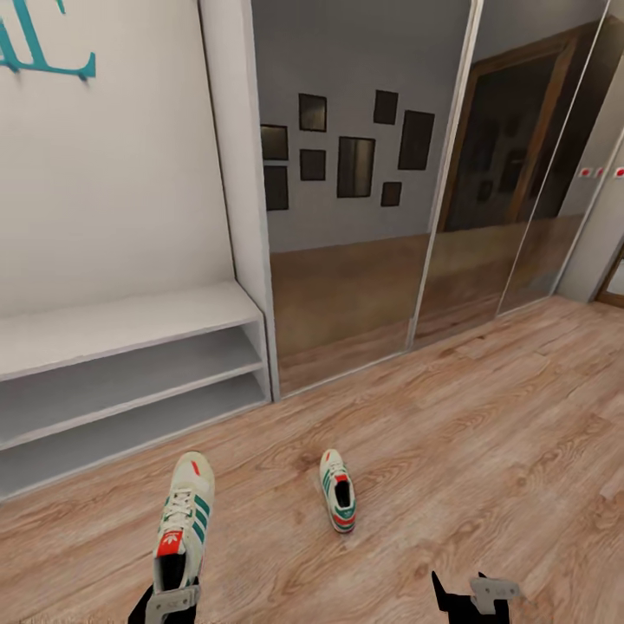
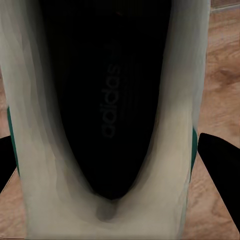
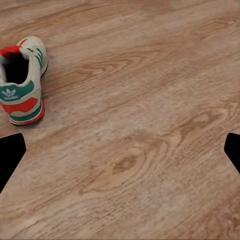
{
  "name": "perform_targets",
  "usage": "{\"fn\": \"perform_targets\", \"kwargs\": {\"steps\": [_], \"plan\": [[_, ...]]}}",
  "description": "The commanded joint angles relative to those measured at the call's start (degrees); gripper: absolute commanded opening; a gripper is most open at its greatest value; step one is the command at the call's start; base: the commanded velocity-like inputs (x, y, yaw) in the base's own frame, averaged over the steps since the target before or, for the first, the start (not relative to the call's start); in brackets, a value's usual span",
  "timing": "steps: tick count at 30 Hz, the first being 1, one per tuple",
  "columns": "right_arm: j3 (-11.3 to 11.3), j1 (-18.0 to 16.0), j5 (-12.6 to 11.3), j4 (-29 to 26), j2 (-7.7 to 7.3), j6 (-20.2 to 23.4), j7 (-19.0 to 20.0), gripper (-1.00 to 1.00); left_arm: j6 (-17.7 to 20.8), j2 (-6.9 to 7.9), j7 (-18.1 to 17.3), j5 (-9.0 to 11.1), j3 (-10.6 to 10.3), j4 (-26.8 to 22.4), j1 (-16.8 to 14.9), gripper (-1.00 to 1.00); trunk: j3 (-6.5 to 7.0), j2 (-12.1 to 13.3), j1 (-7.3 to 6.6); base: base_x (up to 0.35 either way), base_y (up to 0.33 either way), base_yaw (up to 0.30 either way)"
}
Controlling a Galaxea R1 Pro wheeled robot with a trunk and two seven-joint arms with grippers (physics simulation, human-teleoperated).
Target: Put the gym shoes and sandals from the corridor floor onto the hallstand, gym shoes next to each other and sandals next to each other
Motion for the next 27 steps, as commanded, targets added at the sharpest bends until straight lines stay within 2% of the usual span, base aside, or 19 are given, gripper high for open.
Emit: {"fn": "perform_targets", "kwargs": {"steps": [1,27], "plan": [[-0.47,-0.05,0.31,0.02,0.05,-0.22,0.53,1.0,-0.21,-0.07,0.11,-0.61,0.28,0.04,-0.05,-1.0,0.01,-0.02,-0.01,0.0,0.0,0.228],[-0.49,-0.05,0.3,0.02,0.05,-0.22,0.53,1.0,-0.25,-0.03,0.1,-0.57,0.21,0.05,-0.05,-1.0,1.42,-0.02,-0.01,0.0,0.0,0.228]]}}
